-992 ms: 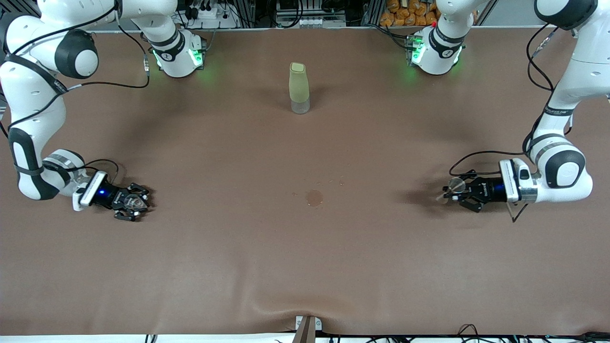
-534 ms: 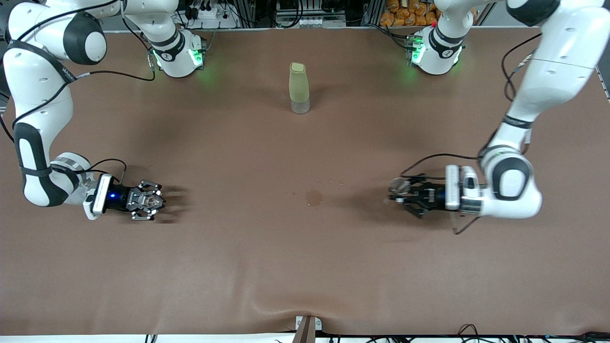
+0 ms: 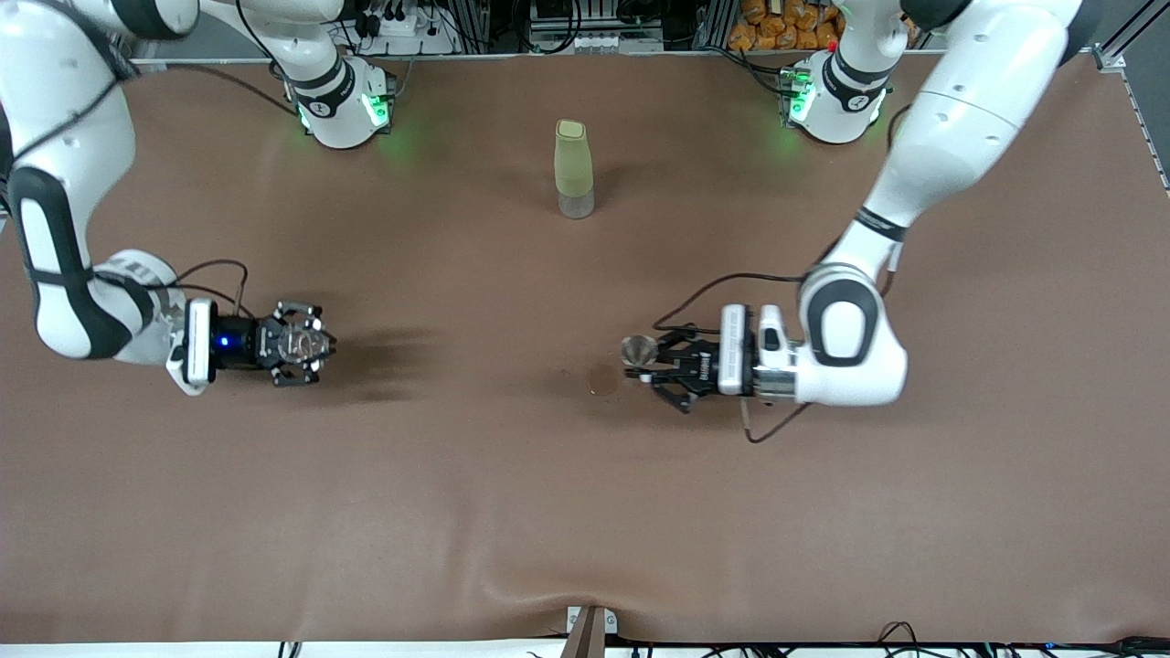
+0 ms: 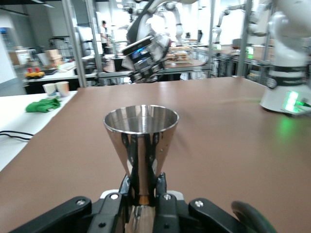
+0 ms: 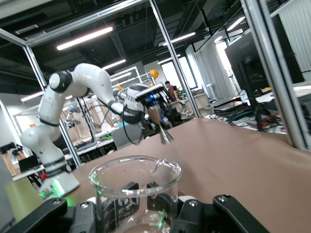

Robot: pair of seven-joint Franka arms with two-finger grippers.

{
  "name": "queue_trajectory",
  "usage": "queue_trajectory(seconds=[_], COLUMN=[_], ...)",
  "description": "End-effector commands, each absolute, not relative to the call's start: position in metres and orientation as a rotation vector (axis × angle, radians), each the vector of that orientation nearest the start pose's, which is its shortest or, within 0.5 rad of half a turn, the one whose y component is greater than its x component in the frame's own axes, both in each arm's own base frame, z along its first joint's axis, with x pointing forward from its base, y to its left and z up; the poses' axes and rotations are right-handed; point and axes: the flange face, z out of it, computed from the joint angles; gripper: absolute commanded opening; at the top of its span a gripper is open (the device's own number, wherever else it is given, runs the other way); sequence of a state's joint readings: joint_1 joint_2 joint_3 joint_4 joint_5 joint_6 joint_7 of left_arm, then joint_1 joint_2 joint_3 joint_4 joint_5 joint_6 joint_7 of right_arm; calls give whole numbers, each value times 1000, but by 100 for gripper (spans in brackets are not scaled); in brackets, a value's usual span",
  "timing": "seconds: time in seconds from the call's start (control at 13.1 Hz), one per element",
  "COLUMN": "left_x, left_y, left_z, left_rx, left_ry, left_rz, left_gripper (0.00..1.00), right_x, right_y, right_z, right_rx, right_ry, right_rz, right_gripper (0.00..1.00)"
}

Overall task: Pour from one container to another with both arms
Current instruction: 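Lift the jigger and beaker, bringing both grippers together mid-table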

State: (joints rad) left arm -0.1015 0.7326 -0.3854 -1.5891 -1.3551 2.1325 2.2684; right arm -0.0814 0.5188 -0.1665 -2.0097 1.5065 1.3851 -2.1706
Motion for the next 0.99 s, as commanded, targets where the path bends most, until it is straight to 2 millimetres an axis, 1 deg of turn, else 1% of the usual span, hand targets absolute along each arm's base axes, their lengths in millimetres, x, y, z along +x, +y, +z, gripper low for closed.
queue_trajectory(seconds=[0.0,0.08,0.15,0.31,0.38,0.46,0.53,0.61,0.69,0.84,0.92], left_x=[609,608,605,594,592,591,590,593,595,591,591], left_y=[-368,-369,-375,-392,-397,-398,-399,-399,-399,-405,-405], left_z=[250,245,243,242,239,234,229,231,228,227,226], left_rx=[1335,1354,1357,1349,1357,1373,1379,1376,1377,1381,1388], left_ry=[-1457,-1454,-1448,-1419,-1414,-1409,-1397,-1396,-1394,-1385,-1380], left_rz=[1049,1047,1045,1038,1036,1034,1029,1038,1039,1037,1038], left_gripper=[0,0,0,0,0,0,0,0,0,0,0], right_x=[525,518,514,503,497,497,497,499,500,504,506], right_y=[4,11,18,26,33,38,42,50,61,87,105], right_z=[279,293,305,326,336,342,344,344,345,346,346], right_rx=[-1416,-1416,-1410,-1434,-1451,-1462,-1462,-1453,-1446,-1458,-1463], right_ry=[-825,-830,-832,-819,-823,-824,-823,-813,-807,-790,-783], right_rz=[-990,-990,-979,-955,-947,-938,-928,-930,-934,-955,-960], right_gripper=[0,0,0,0,0,0,0,0,0,0,0])
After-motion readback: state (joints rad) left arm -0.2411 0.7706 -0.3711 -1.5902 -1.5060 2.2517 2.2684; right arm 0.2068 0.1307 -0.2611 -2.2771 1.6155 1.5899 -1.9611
